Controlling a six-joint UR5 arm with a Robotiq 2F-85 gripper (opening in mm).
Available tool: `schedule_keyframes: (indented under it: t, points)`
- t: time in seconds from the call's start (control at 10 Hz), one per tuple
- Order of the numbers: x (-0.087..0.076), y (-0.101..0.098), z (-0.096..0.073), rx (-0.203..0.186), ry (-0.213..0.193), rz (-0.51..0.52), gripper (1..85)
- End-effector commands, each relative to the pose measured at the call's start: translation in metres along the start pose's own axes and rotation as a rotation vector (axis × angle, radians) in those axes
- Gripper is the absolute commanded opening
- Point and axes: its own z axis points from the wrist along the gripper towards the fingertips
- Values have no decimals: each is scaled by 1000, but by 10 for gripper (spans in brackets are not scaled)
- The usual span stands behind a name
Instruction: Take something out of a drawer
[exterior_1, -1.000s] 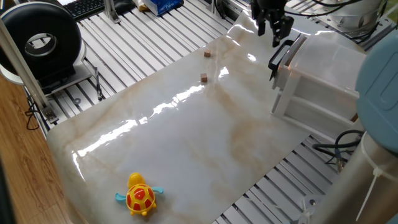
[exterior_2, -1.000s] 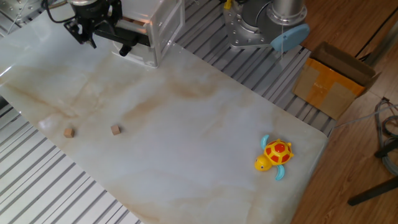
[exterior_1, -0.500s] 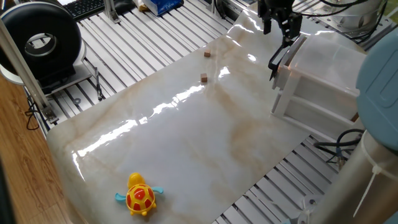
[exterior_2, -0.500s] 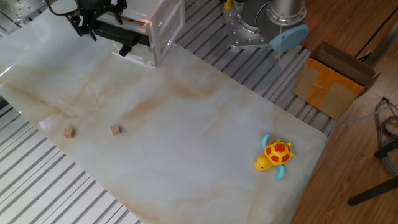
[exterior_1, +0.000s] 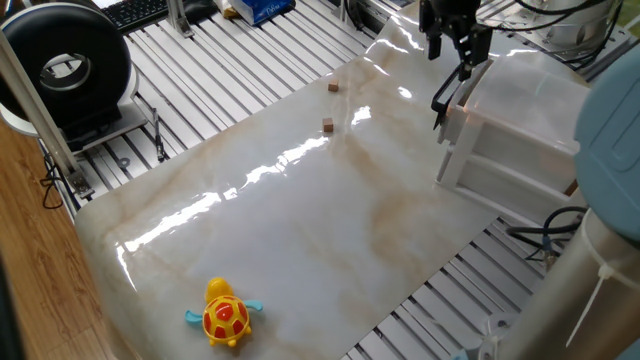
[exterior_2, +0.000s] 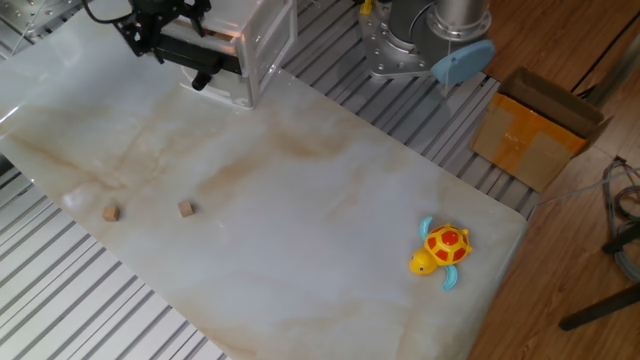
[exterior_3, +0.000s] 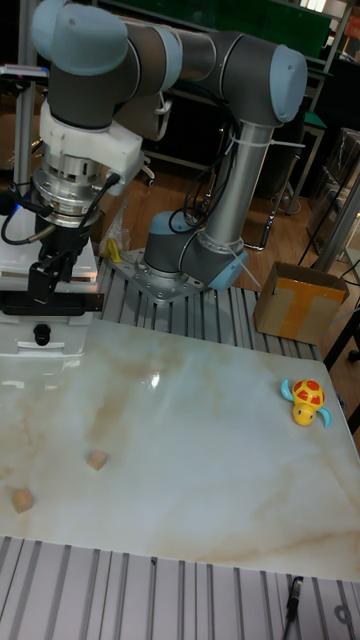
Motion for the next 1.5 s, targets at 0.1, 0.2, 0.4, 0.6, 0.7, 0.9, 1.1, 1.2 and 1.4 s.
schedule_keyframes:
  t: [0.1, 0.2, 0.4, 0.6, 0.7, 0.9, 1.1, 1.2, 1.4]
  points:
    - [-7, 8, 2, -16, -33, -2, 727]
    - [-6, 9, 3, -21, -34, -11, 727]
    - [-1, 8, 5, -8, -32, -23, 723]
    - [2, 8, 8, -5, -40, -27, 717]
    - [5, 8, 8, -5, -39, -28, 713]
    - [8, 10, 6, -7, -43, -37, 710]
    - [12, 11, 1, -3, -23, -30, 707]
    - [11, 11, 1, -5, -20, -34, 707]
    - [12, 11, 1, -7, -12, -42, 707]
